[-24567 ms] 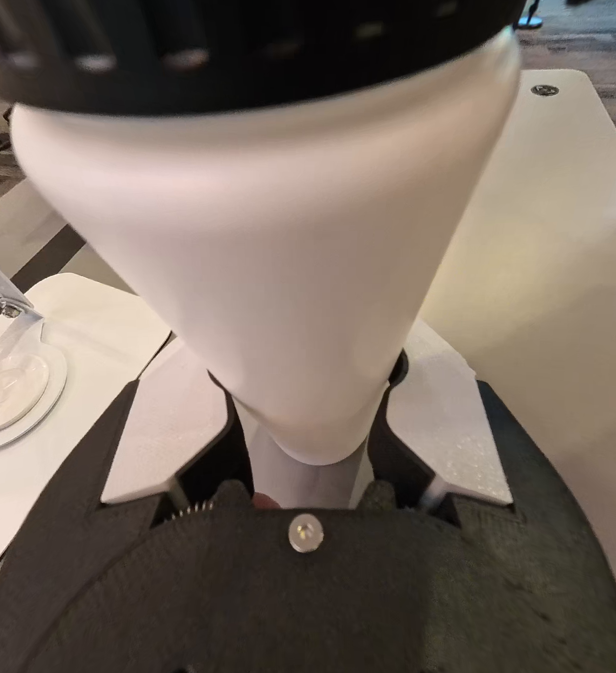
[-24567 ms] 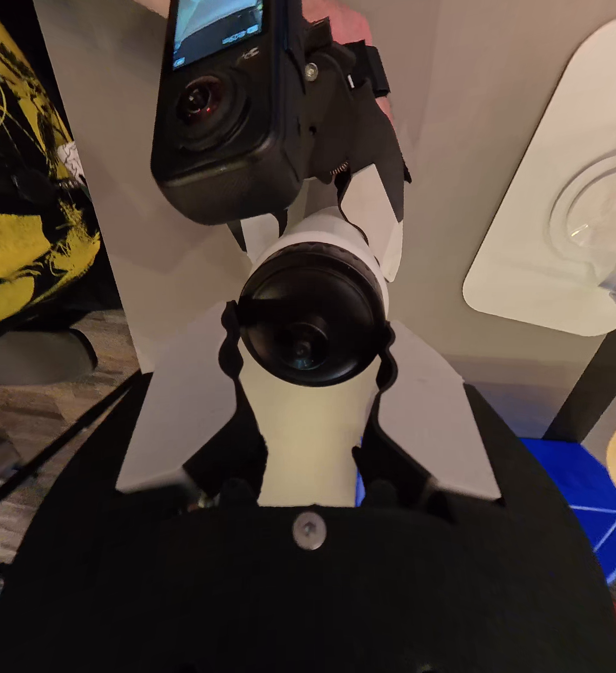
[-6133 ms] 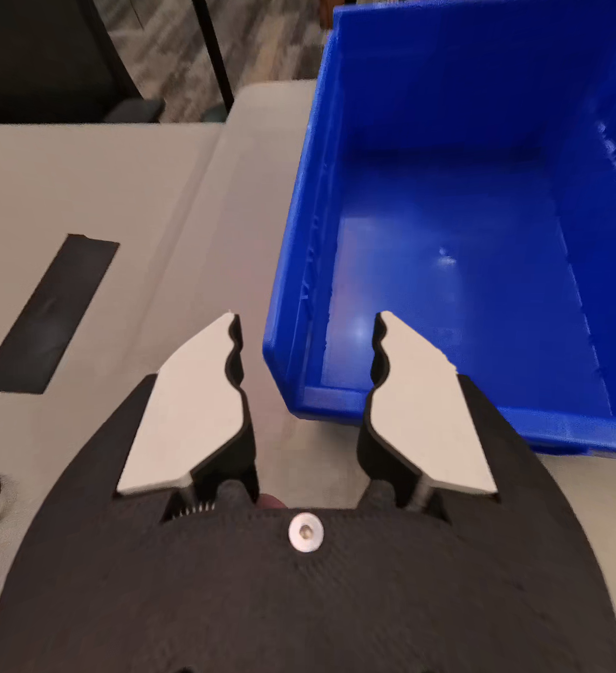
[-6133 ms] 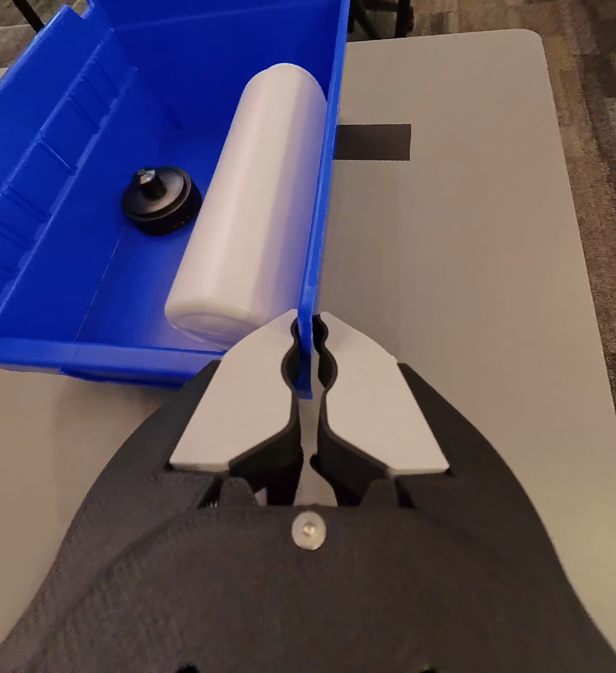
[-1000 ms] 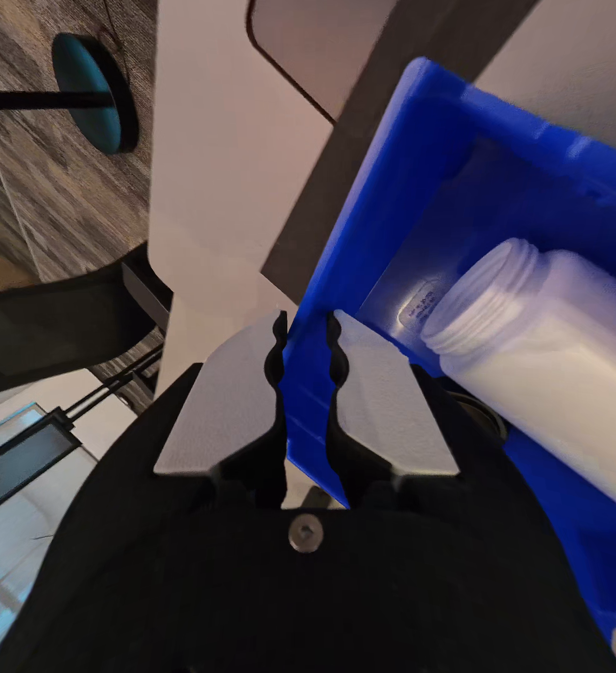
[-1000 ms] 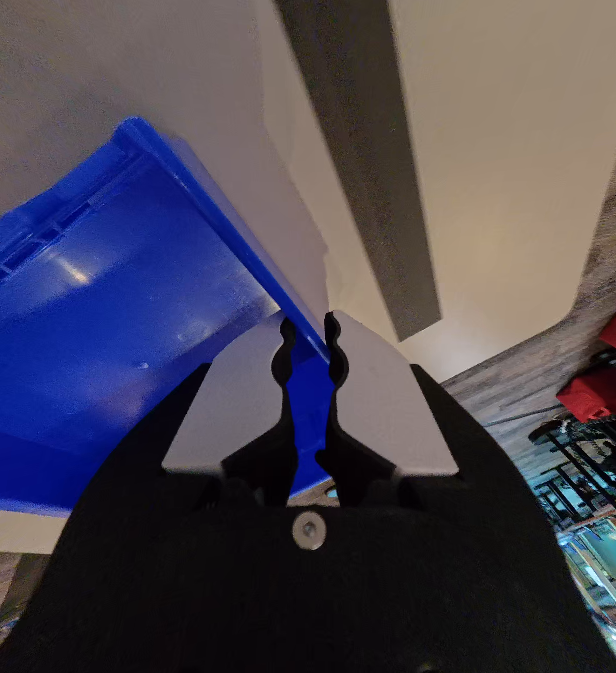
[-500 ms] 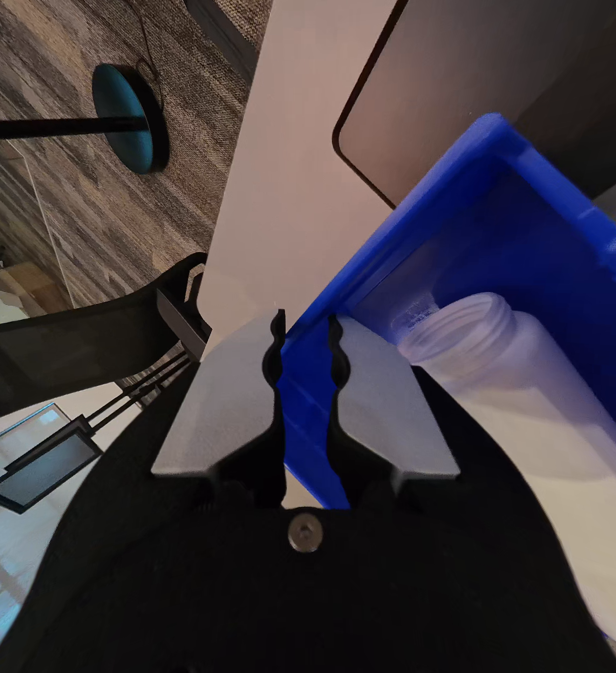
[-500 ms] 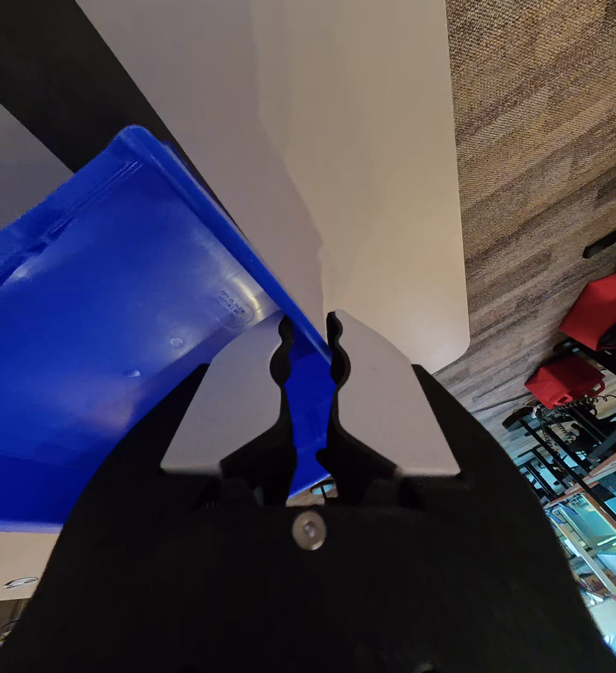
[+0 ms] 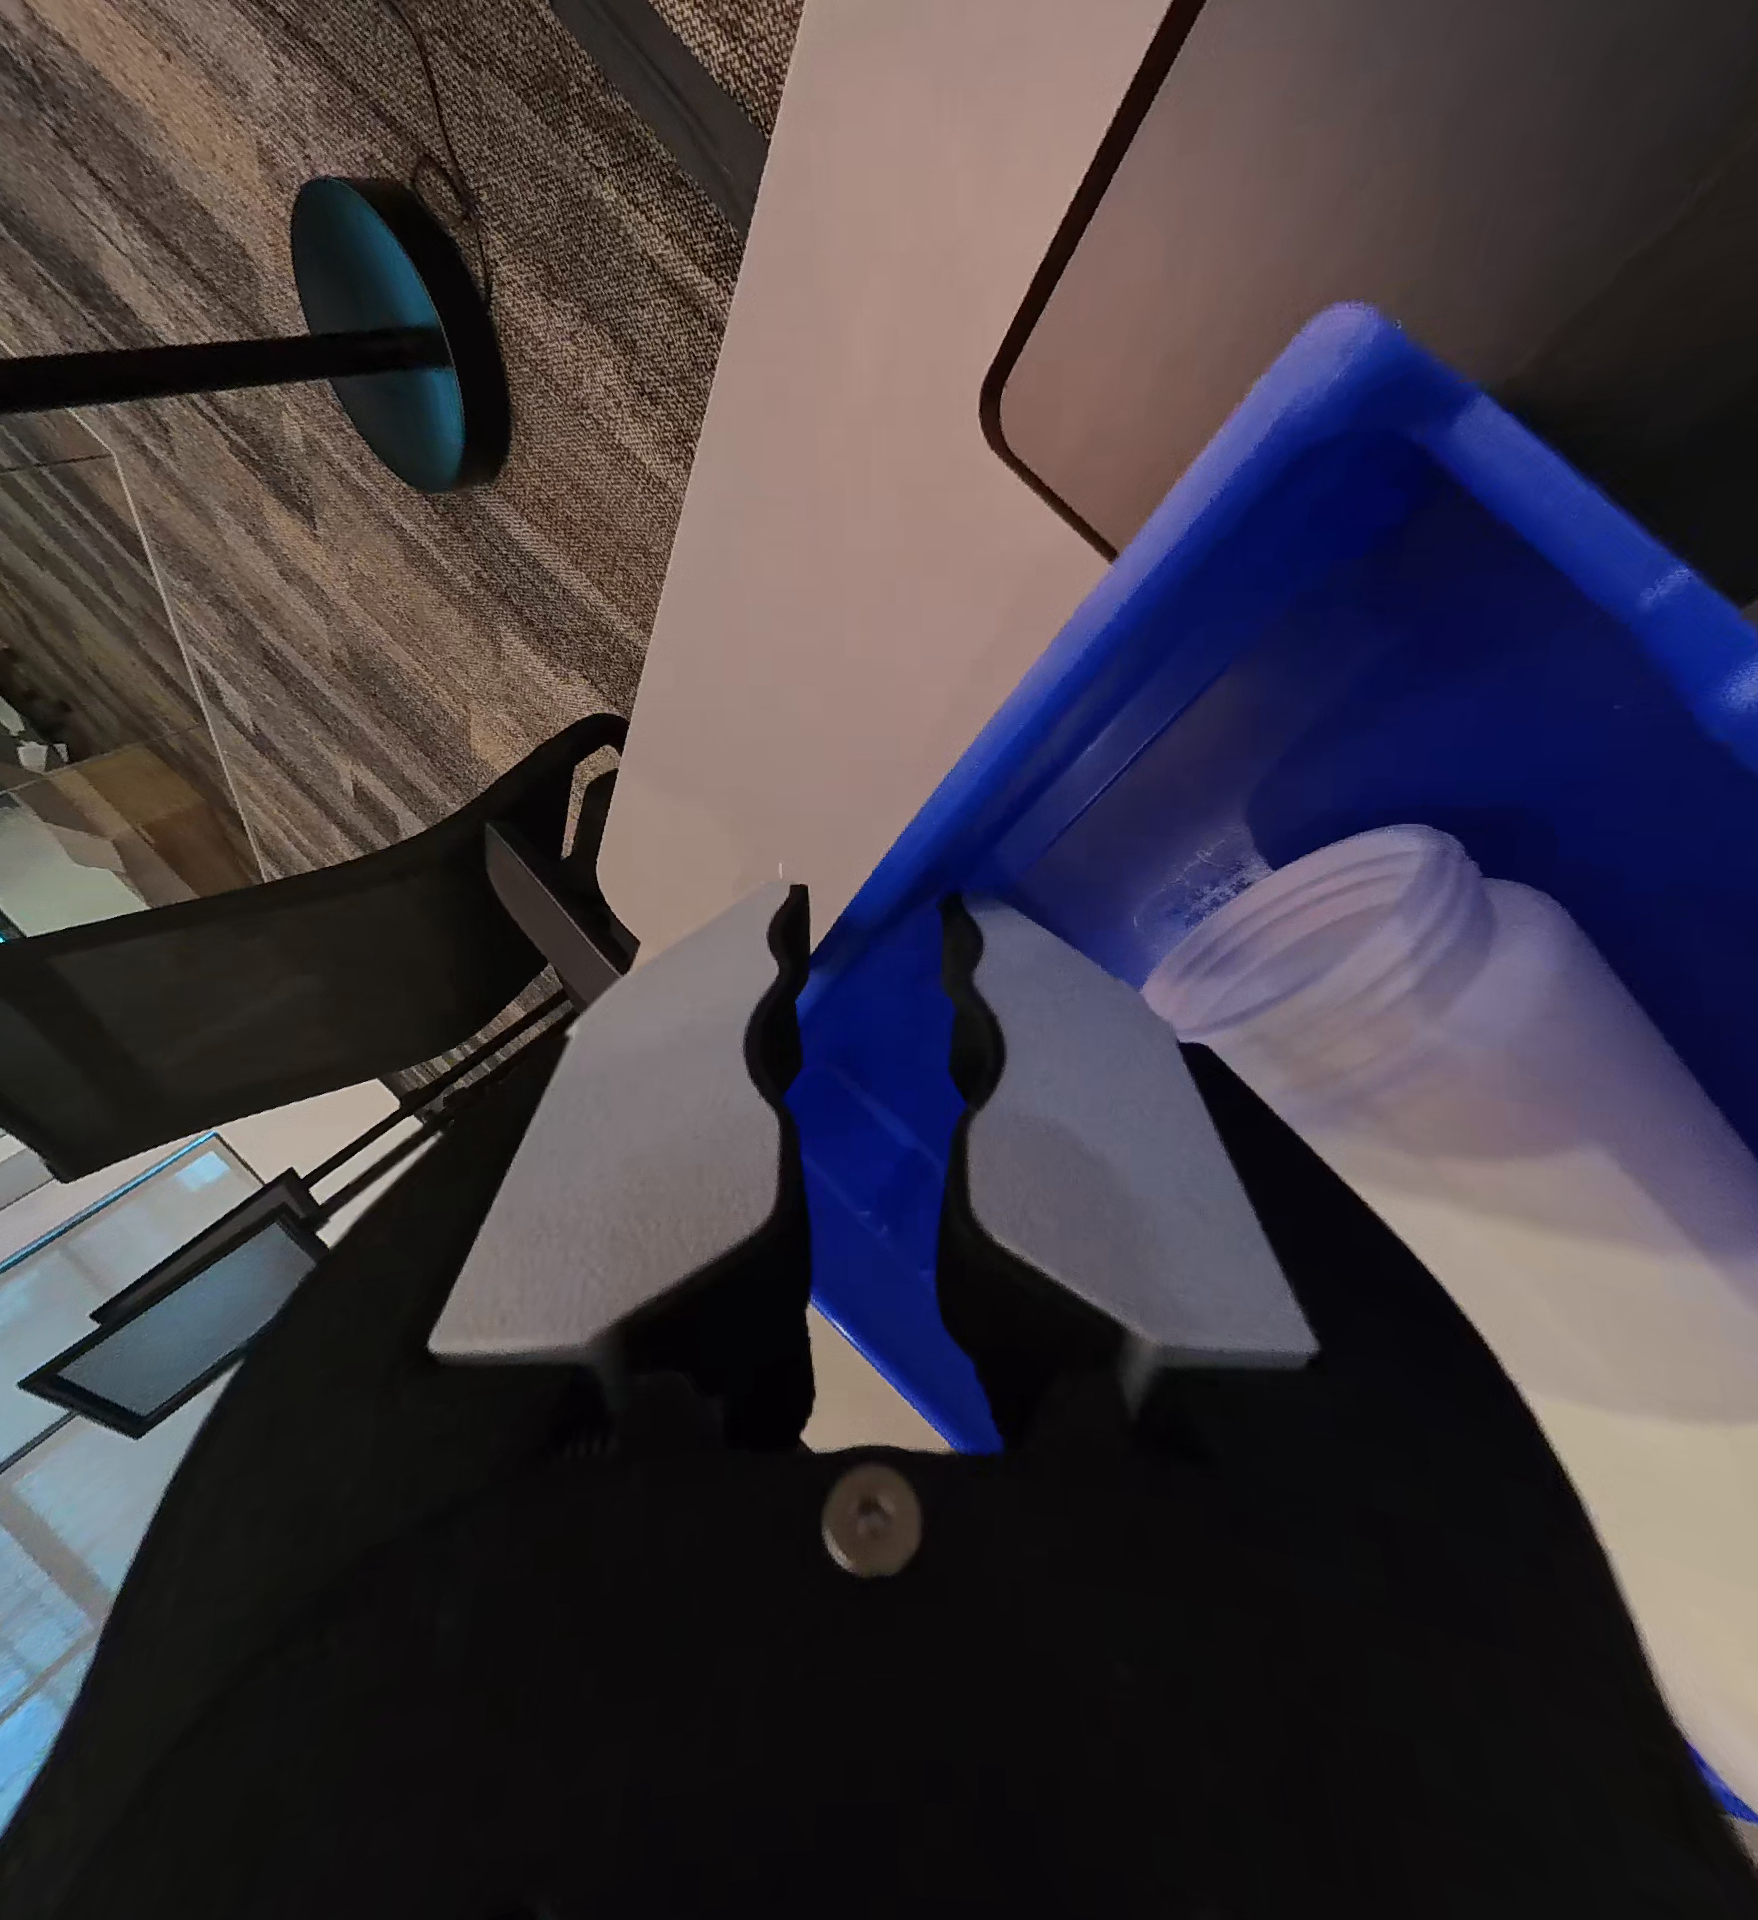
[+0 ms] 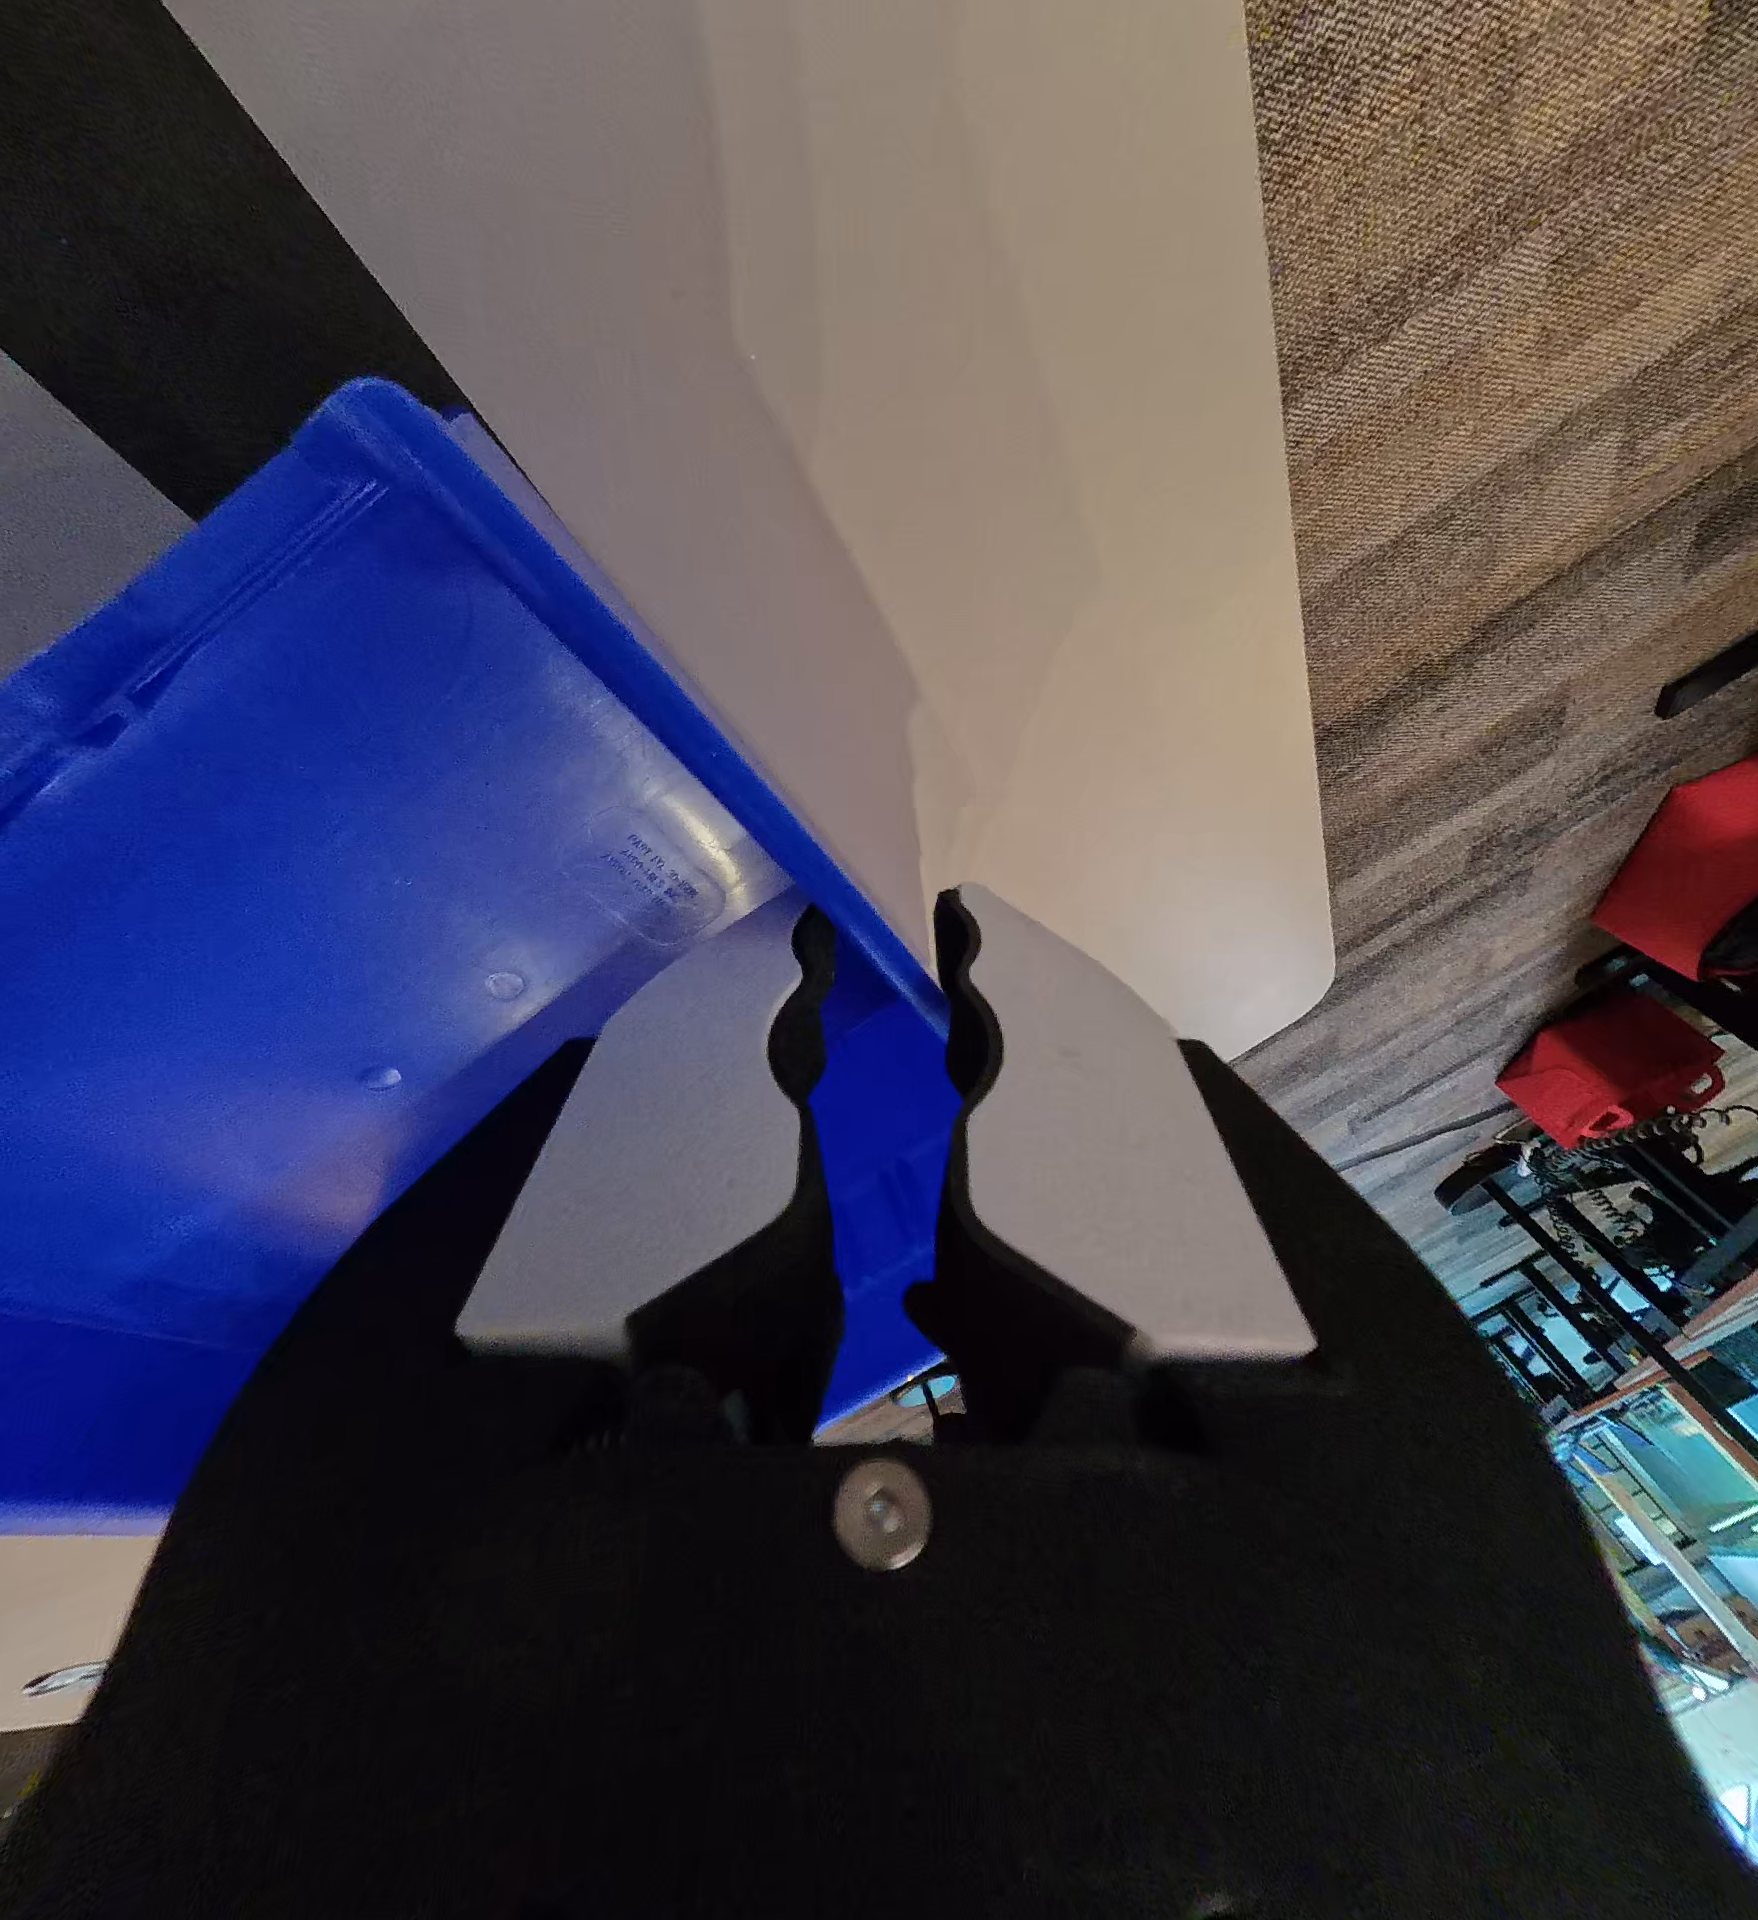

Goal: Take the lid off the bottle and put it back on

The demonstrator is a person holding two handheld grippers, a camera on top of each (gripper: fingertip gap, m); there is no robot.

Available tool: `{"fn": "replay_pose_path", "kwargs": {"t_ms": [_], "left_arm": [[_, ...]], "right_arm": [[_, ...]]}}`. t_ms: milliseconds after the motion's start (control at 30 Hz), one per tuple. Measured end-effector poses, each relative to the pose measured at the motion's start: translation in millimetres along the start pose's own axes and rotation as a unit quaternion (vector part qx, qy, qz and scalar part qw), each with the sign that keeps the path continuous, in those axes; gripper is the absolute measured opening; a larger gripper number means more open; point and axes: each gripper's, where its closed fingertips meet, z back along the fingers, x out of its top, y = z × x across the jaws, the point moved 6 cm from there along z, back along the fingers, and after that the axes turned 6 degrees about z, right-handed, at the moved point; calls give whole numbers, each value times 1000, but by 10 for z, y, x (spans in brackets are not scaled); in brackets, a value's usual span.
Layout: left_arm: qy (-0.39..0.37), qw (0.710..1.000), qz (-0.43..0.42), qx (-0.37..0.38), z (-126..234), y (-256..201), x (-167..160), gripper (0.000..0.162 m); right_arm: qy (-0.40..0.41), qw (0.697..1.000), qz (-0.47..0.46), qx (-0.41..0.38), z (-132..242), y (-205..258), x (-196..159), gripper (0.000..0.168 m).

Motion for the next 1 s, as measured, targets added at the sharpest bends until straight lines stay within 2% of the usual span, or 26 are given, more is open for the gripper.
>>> {"fn": "replay_pose_path", "kwargs": {"t_ms": [67, 100, 133, 167, 267, 300, 367, 400, 433, 467, 500, 567, 633, 700, 767, 867, 900, 967, 1000], "left_arm": [[-15, 1000, 9, -3, 14, -2, -25, 25], [-22, 999, 23, -1, 34, 7, -51, 28], [-36, 999, 36, -3, 78, 20, -89, 31], [-53, 997, 53, -1, 145, 47, -139, 35], [-109, 988, 113, 9, 454, 137, -404, 44], [-140, 981, 133, -1, 589, 123, -500, 47], [-201, 965, 168, -25, 891, 26, -703, 55], [-239, 953, 183, -39, 1062, -57, -795, 57], [-278, 939, 194, -60, 1234, -173, -870, 61], [-309, 926, 202, -77, 1396, -310, -944, 69], [-337, 915, 203, -88, 1548, -464, -1014, 80], [-392, 891, 196, -115, 1831, -828, -1085, 103], [-422, 876, 188, -140, 2063, -1210, -1105, 123], [-454, 854, 178, -184, 2276, -1631, -1057, 130], [-465, 844, 153, -220, 2439, -2068, -942, 138], [-456, 848, 113, -247, 2530, -2703, -724, 139], [-456, 847, 104, -255, 2526, -2893, -637, 135], [-447, 848, 95, -269, 2438, -3196, -470, 123], [-445, 843, 103, -283, 2381, -3309, -389, 110]], "right_arm": [[-9, 1000, -10, -13, 13, 2, -9, 21], [-20, 999, -23, -28, 43, -6, -23, 27], [-41, 997, -34, -48, 109, -15, -34, 43], [-67, 995, -40, -66, 207, -5, -43, 48], [-139, 981, -63, -119, 627, 118, -139, 54], [-164, 975, -73, -131, 784, 201, -182, 61], [-230, 958, -90, -147, 1106, 444, -257, 63], [-268, 947, -97, -150, 1253, 600, -284, 70], [-303, 935, -106, -152, 1384, 766, -307, 91], [-330, 925, -115, -148, 1492, 946, -323, 109], [-349, 919, -117, -139, 1580, 1145, -336, 117], [-398, 901, -112, -130, 1741, 1559, -336, 114], [-451, 883, -84, -96, 1874, 2024, -274, 100], [-493, 867, -53, -52, 1969, 2495, -185, 82], [-514, 857, -20, -17, 1985, 2933, -65, 62], [-556, 829, 16, 55, 1912, 3494, 177, 30], [-569, 818, 19, 79, 1856, 3638, 281, 15], [-562, 821, 22, 100, 1668, 3839, 479, 6], [-569, 814, 28, 110, 1600, 3922, 565, 2]]}}
